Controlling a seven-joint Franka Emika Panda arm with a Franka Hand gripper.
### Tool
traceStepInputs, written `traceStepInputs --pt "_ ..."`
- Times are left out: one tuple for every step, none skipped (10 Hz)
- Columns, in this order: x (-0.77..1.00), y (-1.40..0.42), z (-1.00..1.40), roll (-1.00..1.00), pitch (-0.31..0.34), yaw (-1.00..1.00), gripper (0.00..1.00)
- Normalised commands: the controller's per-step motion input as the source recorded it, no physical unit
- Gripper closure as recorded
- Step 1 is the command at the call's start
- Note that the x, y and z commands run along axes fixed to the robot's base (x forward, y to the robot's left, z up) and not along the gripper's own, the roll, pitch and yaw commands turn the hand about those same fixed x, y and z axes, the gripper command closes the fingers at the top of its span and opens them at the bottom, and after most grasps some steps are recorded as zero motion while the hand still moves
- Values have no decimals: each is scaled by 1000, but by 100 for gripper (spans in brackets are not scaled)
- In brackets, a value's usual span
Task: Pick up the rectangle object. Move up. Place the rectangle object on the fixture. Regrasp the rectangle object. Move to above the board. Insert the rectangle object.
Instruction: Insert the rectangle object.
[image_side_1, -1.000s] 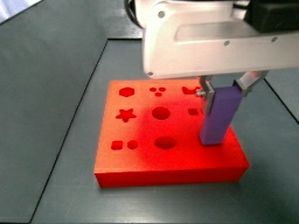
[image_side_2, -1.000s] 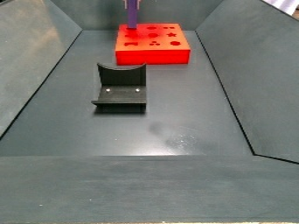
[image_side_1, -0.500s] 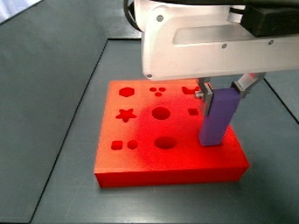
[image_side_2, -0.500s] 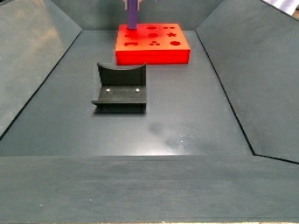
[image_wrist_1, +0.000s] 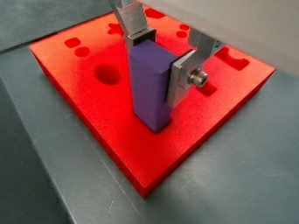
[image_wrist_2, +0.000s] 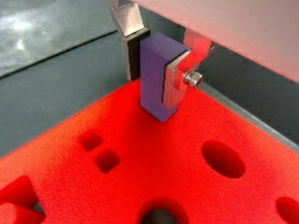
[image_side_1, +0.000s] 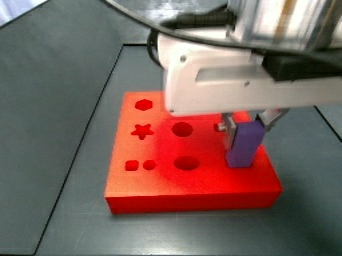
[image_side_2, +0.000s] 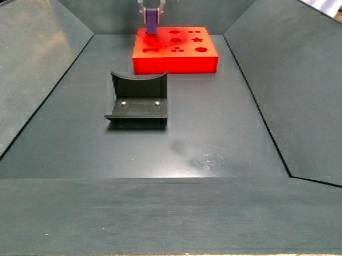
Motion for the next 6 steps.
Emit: traceStepInputs --pt "0 0 -371 3 0 -37 100" --pt "0 0 -351 34 0 -49 100" --pt "9 0 -391 74 0 -49 100" --pt "17 0 -237 -31 -77 -57 100" --pt "0 0 -74 -13 -66 0 100" --pt "0 0 0 0 0 0 100"
